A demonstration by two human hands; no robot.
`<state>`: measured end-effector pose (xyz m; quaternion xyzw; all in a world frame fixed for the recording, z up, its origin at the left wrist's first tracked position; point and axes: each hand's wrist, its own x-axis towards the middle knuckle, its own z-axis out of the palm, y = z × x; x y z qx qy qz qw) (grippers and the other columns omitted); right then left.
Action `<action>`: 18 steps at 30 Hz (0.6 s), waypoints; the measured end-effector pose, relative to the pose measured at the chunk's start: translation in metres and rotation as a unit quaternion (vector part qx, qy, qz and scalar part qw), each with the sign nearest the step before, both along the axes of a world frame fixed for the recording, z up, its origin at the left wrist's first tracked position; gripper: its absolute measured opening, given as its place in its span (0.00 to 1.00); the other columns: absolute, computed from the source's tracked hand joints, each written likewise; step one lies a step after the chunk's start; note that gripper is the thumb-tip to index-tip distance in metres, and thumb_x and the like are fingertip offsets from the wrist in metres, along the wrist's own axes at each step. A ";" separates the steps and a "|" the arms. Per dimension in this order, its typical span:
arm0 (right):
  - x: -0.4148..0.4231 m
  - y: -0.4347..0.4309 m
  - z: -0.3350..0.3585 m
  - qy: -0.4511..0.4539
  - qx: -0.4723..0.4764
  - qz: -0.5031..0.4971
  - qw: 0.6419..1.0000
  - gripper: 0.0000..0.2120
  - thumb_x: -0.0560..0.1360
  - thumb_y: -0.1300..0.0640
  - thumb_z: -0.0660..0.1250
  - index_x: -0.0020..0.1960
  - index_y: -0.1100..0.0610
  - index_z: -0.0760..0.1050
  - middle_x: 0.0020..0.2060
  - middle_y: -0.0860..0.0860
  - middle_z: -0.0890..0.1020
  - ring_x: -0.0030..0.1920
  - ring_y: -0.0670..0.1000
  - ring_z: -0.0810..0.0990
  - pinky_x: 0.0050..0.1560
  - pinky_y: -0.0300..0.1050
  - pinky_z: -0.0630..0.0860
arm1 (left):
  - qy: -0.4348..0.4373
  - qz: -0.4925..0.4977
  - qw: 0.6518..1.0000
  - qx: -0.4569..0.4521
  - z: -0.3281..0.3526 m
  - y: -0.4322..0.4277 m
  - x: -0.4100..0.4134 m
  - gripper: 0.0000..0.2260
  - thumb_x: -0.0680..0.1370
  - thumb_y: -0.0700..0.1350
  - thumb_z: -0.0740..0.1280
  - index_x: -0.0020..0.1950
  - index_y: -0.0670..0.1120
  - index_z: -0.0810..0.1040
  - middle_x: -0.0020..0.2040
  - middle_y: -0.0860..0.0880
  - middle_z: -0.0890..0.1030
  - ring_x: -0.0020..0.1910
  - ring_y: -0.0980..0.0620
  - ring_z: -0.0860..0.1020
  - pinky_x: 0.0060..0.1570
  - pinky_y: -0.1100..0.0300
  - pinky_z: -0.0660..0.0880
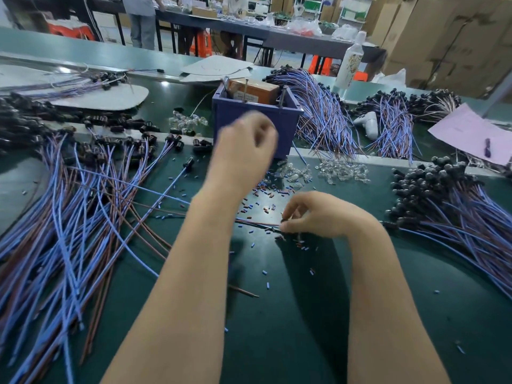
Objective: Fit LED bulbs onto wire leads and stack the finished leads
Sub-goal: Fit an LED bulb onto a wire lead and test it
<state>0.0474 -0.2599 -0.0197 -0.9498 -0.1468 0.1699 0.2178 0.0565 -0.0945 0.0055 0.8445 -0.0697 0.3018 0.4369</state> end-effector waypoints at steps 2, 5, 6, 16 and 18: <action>0.001 -0.001 -0.002 -0.013 -0.022 0.010 1.000 0.07 0.72 0.50 0.71 0.39 0.49 0.75 0.33 0.44 0.75 0.33 0.43 0.72 0.32 0.36 0.65 | 0.166 -0.098 0.976 0.101 -0.013 -0.026 -0.003 0.08 0.78 0.48 0.64 0.52 0.46 0.80 0.45 0.50 0.81 0.45 0.51 0.78 0.48 0.62 0.72; 0.009 -0.001 -0.008 -0.089 0.070 -0.050 0.992 0.07 0.75 0.56 0.66 0.38 0.53 0.75 0.31 0.48 0.77 0.35 0.49 0.73 0.36 0.41 0.69 | 0.260 -0.138 0.946 0.134 -0.034 -0.034 0.001 0.12 0.80 0.50 0.61 0.54 0.45 0.79 0.51 0.46 0.81 0.51 0.48 0.78 0.46 0.62 0.68; 0.012 -0.001 -0.011 -0.110 0.130 -0.089 0.981 0.06 0.75 0.58 0.65 0.39 0.54 0.75 0.31 0.47 0.77 0.34 0.49 0.74 0.38 0.42 0.71 | 0.267 -0.142 0.945 0.120 -0.038 -0.033 0.002 0.13 0.81 0.50 0.60 0.54 0.44 0.79 0.50 0.46 0.81 0.52 0.47 0.77 0.46 0.61 0.68; 0.016 0.004 -0.019 0.041 0.603 -0.214 0.767 0.05 0.76 0.64 0.66 0.41 0.61 0.77 0.30 0.52 0.80 0.29 0.44 0.79 0.36 0.33 0.77 | 0.194 -0.176 0.964 -0.041 -0.048 -0.026 -0.002 0.05 0.79 0.42 0.64 0.50 0.44 0.80 0.39 0.49 0.81 0.38 0.54 0.78 0.49 0.52 0.78; 0.016 0.004 -0.020 0.036 0.594 -0.193 0.780 0.06 0.77 0.64 0.65 0.42 0.61 0.77 0.29 0.50 0.80 0.28 0.43 0.76 0.33 0.33 0.75 | 0.193 -0.189 0.962 -0.042 -0.048 -0.023 -0.002 0.06 0.79 0.43 0.64 0.49 0.47 0.80 0.37 0.50 0.81 0.35 0.59 0.76 0.45 0.53 0.78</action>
